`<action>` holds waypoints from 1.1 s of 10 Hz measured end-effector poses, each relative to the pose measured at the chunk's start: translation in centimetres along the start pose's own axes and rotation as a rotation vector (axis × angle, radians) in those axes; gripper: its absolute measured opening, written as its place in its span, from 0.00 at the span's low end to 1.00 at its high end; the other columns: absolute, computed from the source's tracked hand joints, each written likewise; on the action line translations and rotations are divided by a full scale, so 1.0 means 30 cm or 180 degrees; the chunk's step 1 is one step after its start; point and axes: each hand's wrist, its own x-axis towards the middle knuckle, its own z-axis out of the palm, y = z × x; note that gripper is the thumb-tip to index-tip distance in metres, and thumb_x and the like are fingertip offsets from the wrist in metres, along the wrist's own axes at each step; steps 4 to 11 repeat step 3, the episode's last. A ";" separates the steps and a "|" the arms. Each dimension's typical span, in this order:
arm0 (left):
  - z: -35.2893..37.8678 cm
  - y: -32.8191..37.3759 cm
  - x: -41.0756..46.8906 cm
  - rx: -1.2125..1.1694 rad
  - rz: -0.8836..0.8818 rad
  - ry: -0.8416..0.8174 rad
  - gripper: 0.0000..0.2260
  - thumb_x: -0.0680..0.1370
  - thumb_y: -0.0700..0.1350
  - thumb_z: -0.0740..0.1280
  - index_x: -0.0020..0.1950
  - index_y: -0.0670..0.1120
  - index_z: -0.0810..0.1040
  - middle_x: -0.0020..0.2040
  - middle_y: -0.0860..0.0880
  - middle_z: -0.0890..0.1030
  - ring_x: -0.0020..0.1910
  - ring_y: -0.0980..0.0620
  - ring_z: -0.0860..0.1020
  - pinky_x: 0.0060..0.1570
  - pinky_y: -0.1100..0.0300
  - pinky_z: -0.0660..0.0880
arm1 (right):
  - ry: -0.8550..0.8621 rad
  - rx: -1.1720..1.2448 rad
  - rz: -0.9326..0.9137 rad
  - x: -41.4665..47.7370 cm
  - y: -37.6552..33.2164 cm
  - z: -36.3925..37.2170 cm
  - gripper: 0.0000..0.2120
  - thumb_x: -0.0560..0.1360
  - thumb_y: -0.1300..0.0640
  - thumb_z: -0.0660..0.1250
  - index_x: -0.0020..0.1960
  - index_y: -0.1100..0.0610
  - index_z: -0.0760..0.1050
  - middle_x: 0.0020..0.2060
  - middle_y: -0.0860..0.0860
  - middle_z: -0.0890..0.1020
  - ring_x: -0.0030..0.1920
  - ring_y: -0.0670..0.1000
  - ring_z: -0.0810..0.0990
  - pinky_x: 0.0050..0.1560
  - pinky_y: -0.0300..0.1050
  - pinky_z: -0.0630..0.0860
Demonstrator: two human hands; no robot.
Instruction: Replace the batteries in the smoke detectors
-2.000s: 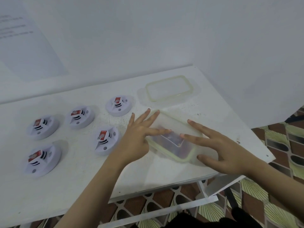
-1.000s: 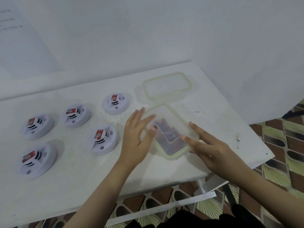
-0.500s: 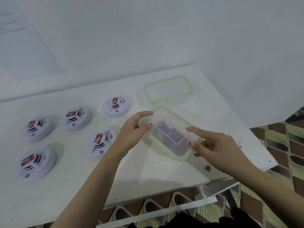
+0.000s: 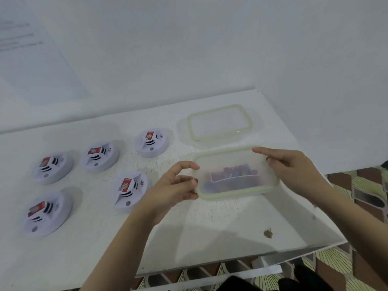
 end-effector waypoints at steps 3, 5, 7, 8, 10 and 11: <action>0.014 0.040 -0.007 0.1091 0.0213 0.0557 0.14 0.71 0.48 0.72 0.52 0.66 0.80 0.61 0.57 0.78 0.55 0.56 0.79 0.59 0.55 0.76 | 0.0183 -0.0293 -0.0108 0.016 -0.020 -0.013 0.15 0.78 0.59 0.62 0.59 0.43 0.78 0.35 0.40 0.79 0.28 0.37 0.71 0.34 0.23 0.65; 0.014 0.040 -0.007 0.1091 0.0213 0.0557 0.14 0.71 0.48 0.72 0.52 0.66 0.80 0.61 0.57 0.78 0.55 0.56 0.79 0.59 0.55 0.76 | 0.0183 -0.0293 -0.0108 0.016 -0.020 -0.013 0.15 0.78 0.59 0.62 0.59 0.43 0.78 0.35 0.40 0.79 0.28 0.37 0.71 0.34 0.23 0.65; 0.014 0.040 -0.007 0.1091 0.0213 0.0557 0.14 0.71 0.48 0.72 0.52 0.66 0.80 0.61 0.57 0.78 0.55 0.56 0.79 0.59 0.55 0.76 | 0.0183 -0.0293 -0.0108 0.016 -0.020 -0.013 0.15 0.78 0.59 0.62 0.59 0.43 0.78 0.35 0.40 0.79 0.28 0.37 0.71 0.34 0.23 0.65; 0.014 0.040 -0.007 0.1091 0.0213 0.0557 0.14 0.71 0.48 0.72 0.52 0.66 0.80 0.61 0.57 0.78 0.55 0.56 0.79 0.59 0.55 0.76 | 0.0183 -0.0293 -0.0108 0.016 -0.020 -0.013 0.15 0.78 0.59 0.62 0.59 0.43 0.78 0.35 0.40 0.79 0.28 0.37 0.71 0.34 0.23 0.65; 0.014 0.040 -0.007 0.1091 0.0213 0.0557 0.14 0.71 0.48 0.72 0.52 0.66 0.80 0.61 0.57 0.78 0.55 0.56 0.79 0.59 0.55 0.76 | 0.0183 -0.0293 -0.0108 0.016 -0.020 -0.013 0.15 0.78 0.59 0.62 0.59 0.43 0.78 0.35 0.40 0.79 0.28 0.37 0.71 0.34 0.23 0.65; 0.014 0.040 -0.007 0.1091 0.0213 0.0557 0.14 0.71 0.48 0.72 0.52 0.66 0.80 0.61 0.57 0.78 0.55 0.56 0.79 0.59 0.55 0.76 | 0.0183 -0.0293 -0.0108 0.016 -0.020 -0.013 0.15 0.78 0.59 0.62 0.59 0.43 0.78 0.35 0.40 0.79 0.28 0.37 0.71 0.34 0.23 0.65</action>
